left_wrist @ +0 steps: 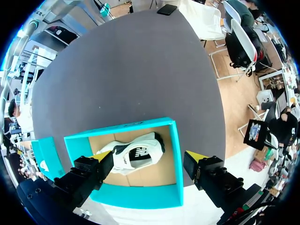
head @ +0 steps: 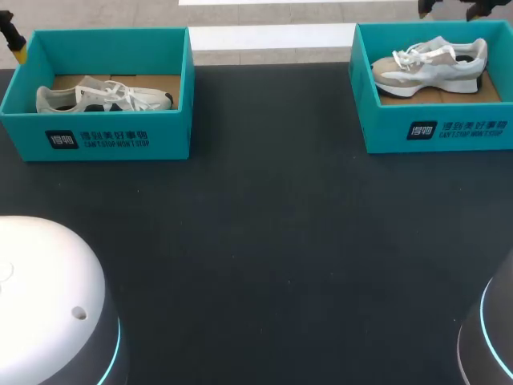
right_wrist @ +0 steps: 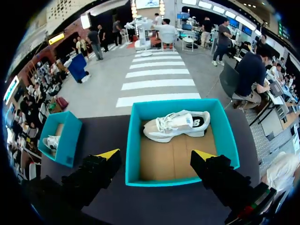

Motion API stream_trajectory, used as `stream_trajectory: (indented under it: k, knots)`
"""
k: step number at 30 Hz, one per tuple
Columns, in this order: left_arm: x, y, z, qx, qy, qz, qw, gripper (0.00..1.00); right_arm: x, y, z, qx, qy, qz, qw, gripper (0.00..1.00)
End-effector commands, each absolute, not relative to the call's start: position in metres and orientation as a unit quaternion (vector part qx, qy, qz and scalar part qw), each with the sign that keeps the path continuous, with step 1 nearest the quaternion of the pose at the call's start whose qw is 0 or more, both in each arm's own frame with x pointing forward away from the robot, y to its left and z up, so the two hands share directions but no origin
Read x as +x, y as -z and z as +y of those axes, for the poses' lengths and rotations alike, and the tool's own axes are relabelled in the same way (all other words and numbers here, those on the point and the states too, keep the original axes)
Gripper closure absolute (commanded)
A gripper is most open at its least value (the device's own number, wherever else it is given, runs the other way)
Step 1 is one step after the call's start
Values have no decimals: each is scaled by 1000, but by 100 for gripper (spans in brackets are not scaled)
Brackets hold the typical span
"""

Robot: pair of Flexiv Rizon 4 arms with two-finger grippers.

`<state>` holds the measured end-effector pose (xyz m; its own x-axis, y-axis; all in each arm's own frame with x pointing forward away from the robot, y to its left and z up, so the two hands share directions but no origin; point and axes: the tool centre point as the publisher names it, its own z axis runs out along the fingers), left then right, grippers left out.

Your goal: Take the shoe out of the shoebox, open the shoe tongue, remove and reinsert the insole, then place the shoe into the shoebox

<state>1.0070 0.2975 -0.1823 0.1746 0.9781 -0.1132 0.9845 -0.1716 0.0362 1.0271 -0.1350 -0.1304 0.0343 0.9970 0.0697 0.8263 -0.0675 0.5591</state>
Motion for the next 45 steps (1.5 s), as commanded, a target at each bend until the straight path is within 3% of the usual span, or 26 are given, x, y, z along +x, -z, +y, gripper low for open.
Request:
stream_trajectory:
  k: [1,8,29,45]
  knots:
    - [1006,182,297,765,31,641,50,0,1065,140,-150,683,-189,687,161,0]
    - [1006,182,297,765,31,641,50,0,1060,164,-186,681,-123,713,113,0]
    - [1006,182,297,765,31,641,50,0,1060,164,-186,681,-123,713,113,0]
    - [1006,182,297,765,31,641,50,0,1134,218,-262,722,-66,666,175,0]
